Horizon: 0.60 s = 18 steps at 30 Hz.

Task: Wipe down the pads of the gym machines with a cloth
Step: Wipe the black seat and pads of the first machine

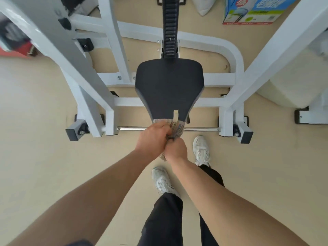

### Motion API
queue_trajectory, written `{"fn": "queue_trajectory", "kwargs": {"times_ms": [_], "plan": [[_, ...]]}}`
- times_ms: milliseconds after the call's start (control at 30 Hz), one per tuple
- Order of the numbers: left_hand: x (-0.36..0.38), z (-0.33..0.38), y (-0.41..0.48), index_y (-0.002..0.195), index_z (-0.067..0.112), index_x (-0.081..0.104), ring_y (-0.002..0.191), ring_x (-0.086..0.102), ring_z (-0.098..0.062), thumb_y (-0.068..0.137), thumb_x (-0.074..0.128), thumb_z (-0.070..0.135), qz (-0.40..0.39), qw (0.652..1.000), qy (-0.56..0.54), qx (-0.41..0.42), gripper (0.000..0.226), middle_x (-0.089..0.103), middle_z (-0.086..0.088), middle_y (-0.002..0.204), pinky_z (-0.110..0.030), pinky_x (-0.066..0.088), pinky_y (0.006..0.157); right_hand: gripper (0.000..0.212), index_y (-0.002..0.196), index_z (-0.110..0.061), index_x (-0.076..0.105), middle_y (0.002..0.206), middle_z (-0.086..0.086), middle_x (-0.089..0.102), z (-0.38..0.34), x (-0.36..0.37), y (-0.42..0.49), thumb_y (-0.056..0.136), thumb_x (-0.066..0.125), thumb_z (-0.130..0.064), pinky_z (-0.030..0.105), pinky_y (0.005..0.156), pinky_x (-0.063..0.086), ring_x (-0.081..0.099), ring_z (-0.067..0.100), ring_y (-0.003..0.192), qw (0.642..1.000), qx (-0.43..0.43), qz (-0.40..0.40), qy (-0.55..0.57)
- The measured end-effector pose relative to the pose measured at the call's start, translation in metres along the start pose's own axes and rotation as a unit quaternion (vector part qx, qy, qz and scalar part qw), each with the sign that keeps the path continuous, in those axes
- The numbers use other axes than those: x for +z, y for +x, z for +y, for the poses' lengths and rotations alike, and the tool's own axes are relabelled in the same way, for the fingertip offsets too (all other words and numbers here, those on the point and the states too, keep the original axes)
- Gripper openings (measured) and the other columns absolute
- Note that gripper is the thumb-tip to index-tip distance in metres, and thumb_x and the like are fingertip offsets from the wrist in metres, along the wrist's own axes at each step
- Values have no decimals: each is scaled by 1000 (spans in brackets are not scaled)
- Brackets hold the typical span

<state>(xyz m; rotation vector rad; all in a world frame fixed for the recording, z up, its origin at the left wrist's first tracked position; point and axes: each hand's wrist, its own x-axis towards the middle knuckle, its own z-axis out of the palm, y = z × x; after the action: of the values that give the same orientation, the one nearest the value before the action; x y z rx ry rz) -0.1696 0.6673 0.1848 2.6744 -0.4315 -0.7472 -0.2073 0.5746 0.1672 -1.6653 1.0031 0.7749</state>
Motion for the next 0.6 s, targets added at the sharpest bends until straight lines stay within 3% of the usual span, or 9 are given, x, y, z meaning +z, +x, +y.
{"fn": "queue_trajectory", "kwargs": {"times_ms": [33, 100, 167, 233, 300, 433, 533, 600], "plan": [[-10, 7, -8, 96, 20, 66, 92, 63, -24, 85, 59, 12, -10, 999, -26, -36, 15, 65, 3, 104, -32, 49, 68, 32, 120, -7, 62, 112, 12, 68, -8, -2, -14, 97, 41, -14, 28, 65, 45, 59, 28, 90, 1000, 9, 0, -14], [-33, 19, -24, 92, 23, 61, 87, 63, -23, 85, 57, 13, -18, 987, -106, -122, 13, 64, 2, 96, -34, 52, 71, 28, 115, -15, 64, 110, 10, 69, -29, -12, -40, 94, 45, -17, 38, 69, 58, 64, 31, 91, 1000, 17, -13, 13], [-62, 29, -40, 92, 25, 58, 86, 61, -23, 85, 59, 20, -18, 965, -174, -195, 9, 63, 1, 95, -34, 53, 74, 18, 104, -18, 65, 101, 8, 69, -50, -28, -65, 92, 51, -22, 48, 69, 63, 68, 34, 92, 999, 11, -36, 31], [-92, 38, -54, 96, 20, 60, 83, 60, -21, 84, 64, 24, -33, 952, -201, -227, 13, 64, -1, 96, -28, 49, 67, 12, 93, -17, 66, 93, 9, 69, -68, -48, -89, 89, 56, -21, 52, 73, 63, 70, 34, 93, 997, -25, -75, 3], [-122, 49, -69, 97, 12, 64, 72, 58, -15, 83, 67, 20, -46, 948, -221, -225, 17, 64, -3, 90, -25, 47, 59, 12, 90, -16, 69, 95, 12, 71, -79, -68, -111, 86, 59, -21, 52, 80, 61, 70, 33, 94, 992, -75, -91, -48], [-169, 73, -98, 83, 19, 60, 77, 59, -17, 81, 74, 16, -49, 925, -320, -199, 14, 62, 1, 83, -31, 52, 71, 22, 105, -11, 71, 105, 13, 73, -98, -107, -154, 85, 70, -19, 48, 90, 58, 70, 30, 100, 988, -124, -80, -46], [-198, 95, -119, 88, 15, 65, 72, 57, -11, 86, 73, 15, -48, 887, -424, -176, 8, 63, 1, 82, -15, 45, 55, 30, 112, -12, 69, 106, 11, 73, -108, -134, -185, 83, 75, -16, 46, 92, 58, 71, 27, 101, 988, -138, -59, -16], [-216, 110, -133, 99, 9, 71, 69, 55, -9, 92, 66, 18, -41, 876, -448, -172, 12, 62, 1, 81, -12, 42, 48, 36, 113, -15, 69, 104, 6, 74, -109, -150, -205, 79, 80, -18, 45, 93, 57, 71, 23, 97, 988, -146, -49, -18]]}}
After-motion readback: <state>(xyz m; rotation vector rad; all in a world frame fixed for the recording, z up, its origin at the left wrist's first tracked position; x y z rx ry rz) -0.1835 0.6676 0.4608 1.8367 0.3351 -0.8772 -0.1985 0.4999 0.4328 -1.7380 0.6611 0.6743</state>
